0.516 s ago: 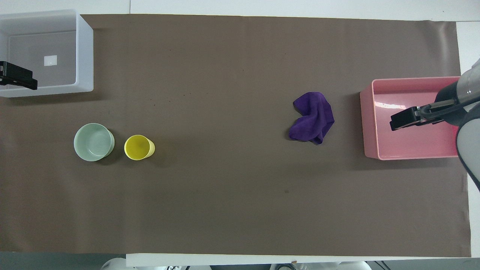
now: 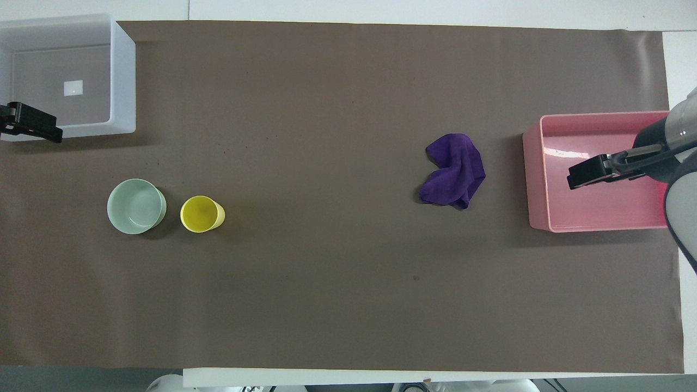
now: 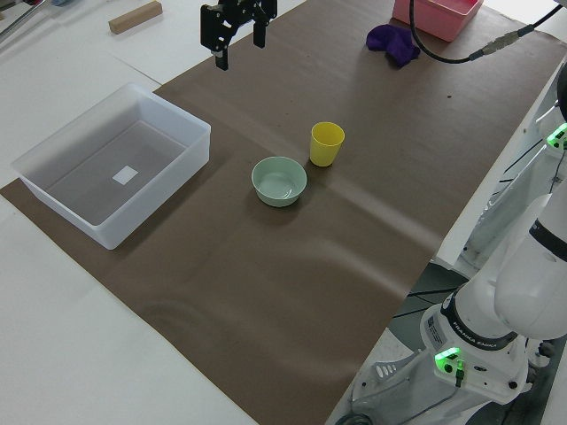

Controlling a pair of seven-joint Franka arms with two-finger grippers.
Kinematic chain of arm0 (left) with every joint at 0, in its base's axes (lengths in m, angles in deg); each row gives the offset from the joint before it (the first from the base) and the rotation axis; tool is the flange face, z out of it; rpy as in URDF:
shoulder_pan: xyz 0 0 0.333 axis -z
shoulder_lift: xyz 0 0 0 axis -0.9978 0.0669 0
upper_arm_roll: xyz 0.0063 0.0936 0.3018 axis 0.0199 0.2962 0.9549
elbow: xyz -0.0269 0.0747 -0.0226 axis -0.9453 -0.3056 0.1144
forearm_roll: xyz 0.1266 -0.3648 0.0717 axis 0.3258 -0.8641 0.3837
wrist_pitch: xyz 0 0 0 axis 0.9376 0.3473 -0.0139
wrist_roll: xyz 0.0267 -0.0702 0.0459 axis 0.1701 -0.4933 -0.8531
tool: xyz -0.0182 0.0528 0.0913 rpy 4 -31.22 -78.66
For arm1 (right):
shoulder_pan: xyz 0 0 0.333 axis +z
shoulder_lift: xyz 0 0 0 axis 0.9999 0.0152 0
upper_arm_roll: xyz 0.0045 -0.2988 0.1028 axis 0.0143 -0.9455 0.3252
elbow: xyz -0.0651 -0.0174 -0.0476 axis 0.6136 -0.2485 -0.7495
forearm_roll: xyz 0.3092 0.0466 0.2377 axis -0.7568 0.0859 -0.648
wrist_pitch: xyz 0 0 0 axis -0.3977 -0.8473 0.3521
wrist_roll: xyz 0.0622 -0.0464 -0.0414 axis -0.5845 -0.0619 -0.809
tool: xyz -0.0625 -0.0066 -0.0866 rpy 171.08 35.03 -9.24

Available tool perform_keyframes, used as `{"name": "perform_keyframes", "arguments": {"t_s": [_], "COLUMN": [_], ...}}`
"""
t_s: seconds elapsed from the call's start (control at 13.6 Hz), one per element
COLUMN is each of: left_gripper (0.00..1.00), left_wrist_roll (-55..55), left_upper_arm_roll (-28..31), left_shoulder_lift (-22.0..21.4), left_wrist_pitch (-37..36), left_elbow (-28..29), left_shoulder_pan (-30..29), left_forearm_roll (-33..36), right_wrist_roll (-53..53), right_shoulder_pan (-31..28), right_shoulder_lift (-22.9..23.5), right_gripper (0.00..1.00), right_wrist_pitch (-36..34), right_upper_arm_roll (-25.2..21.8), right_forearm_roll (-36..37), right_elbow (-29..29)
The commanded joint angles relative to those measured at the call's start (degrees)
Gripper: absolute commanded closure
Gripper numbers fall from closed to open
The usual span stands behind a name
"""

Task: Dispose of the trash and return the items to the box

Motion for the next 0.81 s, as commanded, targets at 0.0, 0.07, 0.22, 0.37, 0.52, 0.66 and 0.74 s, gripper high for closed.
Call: {"name": "perform_keyframes", "arguments": {"t_s": [0.0,0.07,0.22,0.37,0.52,0.66,0.74], "left_gripper": [0.00,0.00,0.00,0.00,0.99,1.00,1.00], "left_wrist_roll": [1.2,3.0,3.2,3.1,2.7,2.6,2.5], "left_upper_arm_roll": [0.4,0.4,0.3,0.2,0.3,0.3,0.2], "left_shoulder_lift": [-9.2,-9.3,-8.5,-7.1,-2.7,-0.1,0.0], "left_wrist_pitch": [17.2,20.2,25.5,34.5,43.4,47.2,47.1], "left_elbow": [22.9,27.1,34.0,39.8,41.7,41.8,41.7], "left_shoulder_pan": [-1.4,-1.4,-1.5,-2.5,-2.2,-1.9,-2.3], "left_forearm_roll": [-0.6,-0.6,-0.6,-0.6,-0.6,-0.6,-0.6], "right_wrist_roll": [0.2,0.2,0.3,0.5,0.5,0.6,0.9], "right_shoulder_pan": [0.2,0.5,2.1,3.2,4.1,5.9,6.4], "right_shoulder_lift": [-0.9,-0.4,0.3,2.6,5.5,7.7,9.0], "right_gripper": [0.01,0.01,0.01,0.01,0.01,0.01,0.02], "right_wrist_pitch": [2.0,3.7,8.2,12.6,16.2,22.2,25.4], "right_upper_arm_roll": [-0.3,-0.3,-0.3,-0.3,-0.3,-0.3,-0.3], "right_forearm_roll": [-0.8,-0.8,-0.7,-0.8,-0.8,-0.8,-0.8], "right_elbow": [2.5,3.5,6.2,7.9,8.6,10.6,11.5]}}
